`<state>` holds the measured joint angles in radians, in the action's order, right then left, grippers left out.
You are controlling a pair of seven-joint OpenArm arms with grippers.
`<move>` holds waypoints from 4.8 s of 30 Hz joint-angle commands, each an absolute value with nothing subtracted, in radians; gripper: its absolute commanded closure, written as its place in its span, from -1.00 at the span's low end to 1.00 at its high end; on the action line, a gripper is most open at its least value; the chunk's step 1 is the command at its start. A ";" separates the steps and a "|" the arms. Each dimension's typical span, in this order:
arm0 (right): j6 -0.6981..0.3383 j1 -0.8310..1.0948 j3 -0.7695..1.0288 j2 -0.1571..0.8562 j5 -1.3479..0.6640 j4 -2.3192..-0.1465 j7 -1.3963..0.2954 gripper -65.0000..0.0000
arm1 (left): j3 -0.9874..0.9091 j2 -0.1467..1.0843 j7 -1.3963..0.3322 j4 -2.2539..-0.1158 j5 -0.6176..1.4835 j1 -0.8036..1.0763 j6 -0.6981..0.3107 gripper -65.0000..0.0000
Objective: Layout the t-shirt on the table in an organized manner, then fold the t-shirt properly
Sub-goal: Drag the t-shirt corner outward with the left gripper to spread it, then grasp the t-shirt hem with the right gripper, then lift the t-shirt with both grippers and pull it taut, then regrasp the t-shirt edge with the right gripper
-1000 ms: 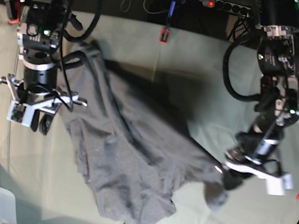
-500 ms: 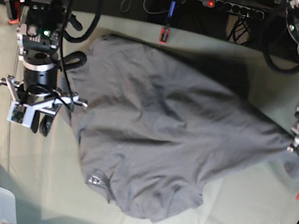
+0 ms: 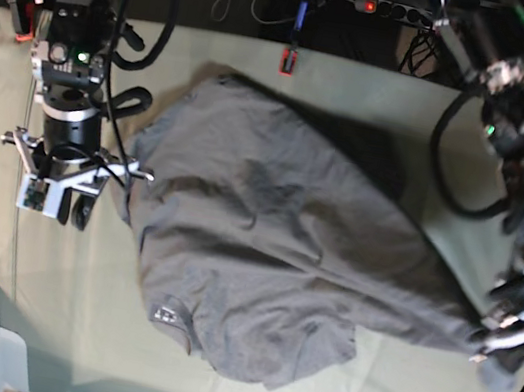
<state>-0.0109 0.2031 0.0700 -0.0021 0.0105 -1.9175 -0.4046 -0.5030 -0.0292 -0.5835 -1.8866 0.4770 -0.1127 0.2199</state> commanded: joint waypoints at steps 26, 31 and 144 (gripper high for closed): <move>-0.008 -0.156 -0.022 0.094 0.005 -1.454 -0.403 0.57 | -0.779 0.128 -0.558 -1.632 0.464 -0.039 0.202 0.99; -0.008 -0.291 -0.091 0.090 0.005 -1.279 -0.453 0.57 | -0.823 0.199 -0.559 -1.624 0.464 -0.041 0.202 0.99; -0.143 0.140 0.104 0.102 0.002 -1.330 0.070 -0.10 | -0.567 0.116 -0.553 -1.639 0.464 0.053 0.202 0.99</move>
<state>-0.1425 0.1547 0.1013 0.0921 0.0105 -1.3087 0.0330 -0.5663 0.1047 -0.5762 -1.6222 0.4641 0.0647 0.2066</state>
